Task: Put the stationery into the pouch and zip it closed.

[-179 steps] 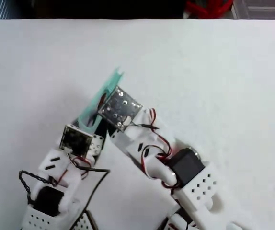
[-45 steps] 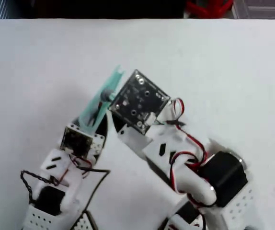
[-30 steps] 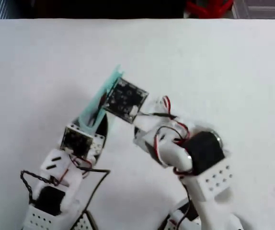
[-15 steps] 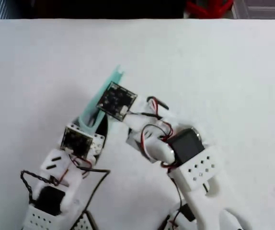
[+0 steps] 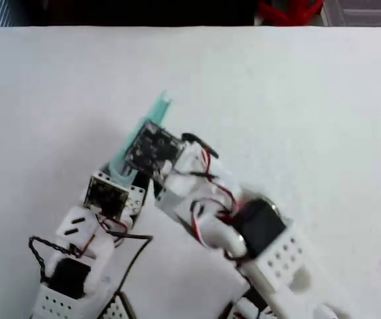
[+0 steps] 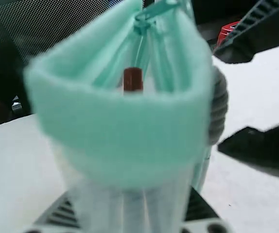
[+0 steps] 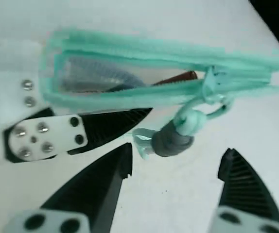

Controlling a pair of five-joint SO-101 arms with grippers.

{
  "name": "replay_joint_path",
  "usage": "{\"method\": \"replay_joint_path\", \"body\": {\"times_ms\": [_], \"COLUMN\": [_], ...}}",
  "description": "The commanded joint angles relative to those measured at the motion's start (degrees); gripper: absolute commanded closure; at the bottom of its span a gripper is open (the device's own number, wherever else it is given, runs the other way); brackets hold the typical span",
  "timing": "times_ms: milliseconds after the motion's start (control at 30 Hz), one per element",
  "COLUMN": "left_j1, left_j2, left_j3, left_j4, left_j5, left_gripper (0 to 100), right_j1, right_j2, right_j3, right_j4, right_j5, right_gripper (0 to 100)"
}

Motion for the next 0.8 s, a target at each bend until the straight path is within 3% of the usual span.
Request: {"method": "replay_joint_path", "body": {"times_ms": [0,167,467,767], "left_j1": [-0.4,-0.3,-0.3,-0.3], "left_j2": [0.3,0.3,0.3,0.3], "left_j3": [0.4,0.4,0.4,0.4], "left_j4": [-0.9,-0.9,-0.9,-0.9], "left_j5": [-0.7,-0.7,-0.7,-0.7], "left_gripper": [98,98,98,98], "right_j1": [-1.9,-0.3,-0.4,1.2], "right_j2": [-7.8,-14.0,-20.4,-19.9], "right_j3": [-1.6,2.5,22.4,27.2], "right_j4": [3.1,1.8,-17.3,-27.3], "right_j5": [-0.9,-0.9,-3.7,-6.2], "right_gripper": [71.2,71.2,71.4,71.5]}}
